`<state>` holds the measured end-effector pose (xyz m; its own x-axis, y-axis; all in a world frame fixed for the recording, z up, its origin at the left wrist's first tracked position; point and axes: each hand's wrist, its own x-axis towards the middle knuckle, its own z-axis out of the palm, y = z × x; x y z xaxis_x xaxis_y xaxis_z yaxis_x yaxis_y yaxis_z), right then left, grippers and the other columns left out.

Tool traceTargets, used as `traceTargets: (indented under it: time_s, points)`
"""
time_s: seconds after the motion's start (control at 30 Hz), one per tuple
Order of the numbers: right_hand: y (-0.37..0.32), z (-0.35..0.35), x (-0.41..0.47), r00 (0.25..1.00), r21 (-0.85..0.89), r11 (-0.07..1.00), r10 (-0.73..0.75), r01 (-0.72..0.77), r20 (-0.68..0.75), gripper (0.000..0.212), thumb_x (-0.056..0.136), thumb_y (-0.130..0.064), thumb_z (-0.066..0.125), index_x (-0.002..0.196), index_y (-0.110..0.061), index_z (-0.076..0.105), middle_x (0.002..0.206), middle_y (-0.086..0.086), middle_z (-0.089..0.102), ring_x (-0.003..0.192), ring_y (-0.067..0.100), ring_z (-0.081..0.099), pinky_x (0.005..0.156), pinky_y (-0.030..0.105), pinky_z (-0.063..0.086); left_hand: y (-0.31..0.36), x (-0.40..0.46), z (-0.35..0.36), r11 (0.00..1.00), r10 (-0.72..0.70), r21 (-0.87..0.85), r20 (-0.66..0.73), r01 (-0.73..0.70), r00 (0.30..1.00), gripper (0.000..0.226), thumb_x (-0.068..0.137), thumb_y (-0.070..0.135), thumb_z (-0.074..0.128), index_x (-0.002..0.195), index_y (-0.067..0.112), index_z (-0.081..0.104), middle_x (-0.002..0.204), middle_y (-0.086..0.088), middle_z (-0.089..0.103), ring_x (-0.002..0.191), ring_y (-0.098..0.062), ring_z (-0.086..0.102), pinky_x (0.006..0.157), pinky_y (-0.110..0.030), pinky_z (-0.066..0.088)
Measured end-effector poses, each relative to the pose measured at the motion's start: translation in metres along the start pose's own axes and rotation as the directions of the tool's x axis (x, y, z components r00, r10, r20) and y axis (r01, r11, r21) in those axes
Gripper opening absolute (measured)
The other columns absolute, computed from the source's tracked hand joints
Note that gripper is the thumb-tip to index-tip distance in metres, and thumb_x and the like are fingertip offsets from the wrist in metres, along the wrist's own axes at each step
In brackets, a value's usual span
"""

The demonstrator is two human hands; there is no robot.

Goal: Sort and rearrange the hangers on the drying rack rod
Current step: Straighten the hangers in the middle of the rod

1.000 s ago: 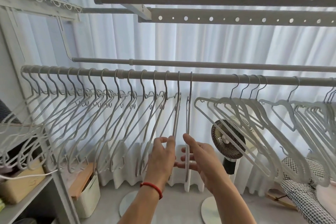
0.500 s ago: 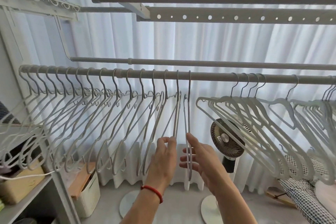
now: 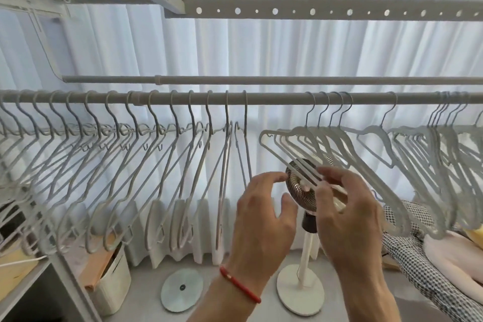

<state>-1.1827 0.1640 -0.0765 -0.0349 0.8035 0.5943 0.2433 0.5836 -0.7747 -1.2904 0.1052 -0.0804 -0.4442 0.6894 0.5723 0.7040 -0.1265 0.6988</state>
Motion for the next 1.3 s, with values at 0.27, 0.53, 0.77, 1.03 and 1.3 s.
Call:
traceTargets:
  time_s: [0.27,0.53,0.77,1.03,1.3]
  points:
    - [0.049,-0.038,0.015,0.994,-0.341,0.937,0.102,-0.082,0.041,0.033,0.098,-0.014,0.057,0.13,-0.017,0.064,0.133,0.003,0.065,0.127,0.023,0.054,0.105,0.042,0.043,0.019,0.031,0.094,0.75,-0.433,-0.312,0.434,0.583,0.79,0.058,0.089,0.056,0.063,0.135,0.025,0.048,0.125,0.004,0.065,0.116,-0.015,0.061,0.098,-0.033,0.051]
    - [0.082,-0.035,0.025,0.975,-0.203,0.971,0.161,-0.129,0.15,0.032,0.106,-0.027,0.049,0.133,-0.02,0.065,0.118,-0.005,0.07,0.115,0.017,0.062,0.096,0.035,0.049,0.014,0.041,0.124,0.605,-0.493,-0.377,0.513,0.701,0.702,0.066,0.076,0.063,0.069,0.12,0.038,0.027,0.125,-0.003,0.065,0.102,-0.022,0.072,0.083,-0.045,0.063]
    - [0.083,-0.02,0.038,0.928,0.022,0.966,0.24,-0.257,0.286,0.03,0.107,-0.031,0.046,0.098,-0.035,0.074,0.09,-0.012,0.075,0.094,0.002,0.067,0.078,0.027,0.049,0.002,0.04,0.112,0.614,-0.511,-0.385,0.472,0.689,0.719,0.055,0.087,0.059,0.064,0.122,0.026,0.036,0.113,-0.005,0.063,0.096,-0.022,0.072,0.077,-0.041,0.064]
    - [0.089,0.001,0.034,0.768,0.113,0.858,0.382,-0.502,0.514,0.052,0.102,-0.062,0.041,0.142,-0.03,0.049,0.137,-0.004,0.059,0.12,0.014,0.062,0.102,0.042,0.053,-0.006,0.037,0.099,0.66,-0.545,-0.356,0.379,0.661,0.748,0.071,0.092,0.056,0.051,0.15,0.022,0.028,0.104,-0.006,0.062,0.084,-0.02,0.068,0.072,-0.036,0.063]
    - [0.088,0.017,0.031,0.722,0.247,0.757,0.389,-0.605,0.573,0.064,0.104,-0.059,0.032,0.118,-0.004,0.062,0.1,0.024,0.074,0.086,0.039,0.074,0.079,0.062,0.058,-0.009,0.026,0.088,0.655,-0.531,-0.448,0.3,0.608,0.793,0.043,0.104,0.04,0.04,0.137,0.015,0.033,0.084,-0.002,0.059,0.044,0.0,0.059,0.043,-0.017,0.044]
